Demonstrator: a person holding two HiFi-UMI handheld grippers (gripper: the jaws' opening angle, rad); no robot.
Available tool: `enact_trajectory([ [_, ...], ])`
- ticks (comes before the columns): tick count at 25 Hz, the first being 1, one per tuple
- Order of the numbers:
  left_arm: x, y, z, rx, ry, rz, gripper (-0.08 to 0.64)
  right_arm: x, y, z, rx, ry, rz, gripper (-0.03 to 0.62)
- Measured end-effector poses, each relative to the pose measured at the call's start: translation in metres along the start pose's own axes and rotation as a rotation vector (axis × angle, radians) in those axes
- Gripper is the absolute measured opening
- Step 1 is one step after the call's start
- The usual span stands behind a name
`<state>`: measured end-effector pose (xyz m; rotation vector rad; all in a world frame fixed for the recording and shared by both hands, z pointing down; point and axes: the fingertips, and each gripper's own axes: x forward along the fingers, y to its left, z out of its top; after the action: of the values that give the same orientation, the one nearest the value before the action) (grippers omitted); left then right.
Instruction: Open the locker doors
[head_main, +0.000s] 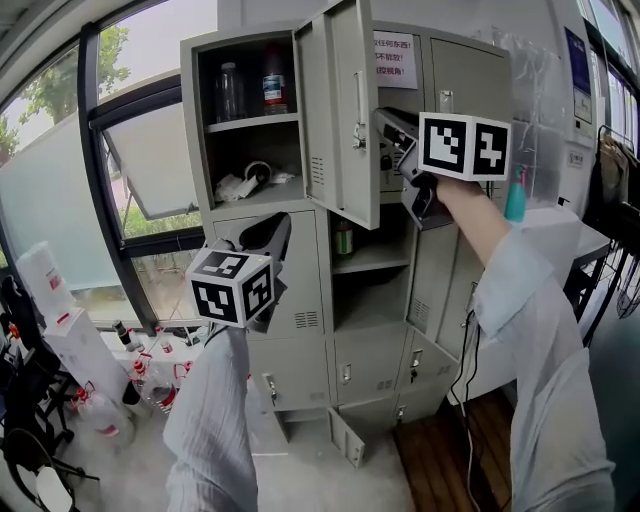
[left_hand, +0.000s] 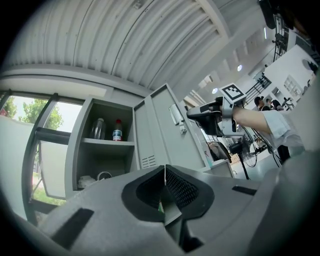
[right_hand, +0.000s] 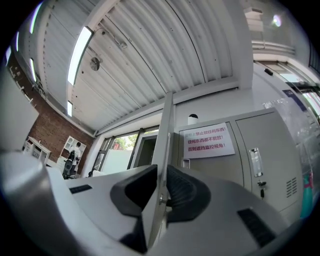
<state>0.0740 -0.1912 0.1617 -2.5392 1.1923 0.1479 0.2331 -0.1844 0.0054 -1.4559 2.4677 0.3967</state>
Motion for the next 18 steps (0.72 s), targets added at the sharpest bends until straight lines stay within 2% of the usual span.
enact_trajectory([
  [3, -0.003, -0.004, -0.006, -0.016, -0.002, 0.004, 0.012, -0.015, -0.004, -0.003, -0.004, -0.019, -0.013, 0.057],
  [8, -0.013, -0.007, -0.019, -0.05, -0.002, 0.015, 0.012, -0.045, -0.012, -0.017, 0.058, -0.031, -0.02, 0.058],
  [14, -0.037, -0.017, -0.039, -0.083, -0.009, 0.033, 0.012, -0.09, -0.012, -0.059, 0.091, 0.008, -0.051, 0.058],
  [18, -0.057, -0.034, -0.055, -0.111, -0.017, 0.032, 0.012, -0.119, 0.007, -0.09, 0.134, 0.043, -0.016, 0.058],
])
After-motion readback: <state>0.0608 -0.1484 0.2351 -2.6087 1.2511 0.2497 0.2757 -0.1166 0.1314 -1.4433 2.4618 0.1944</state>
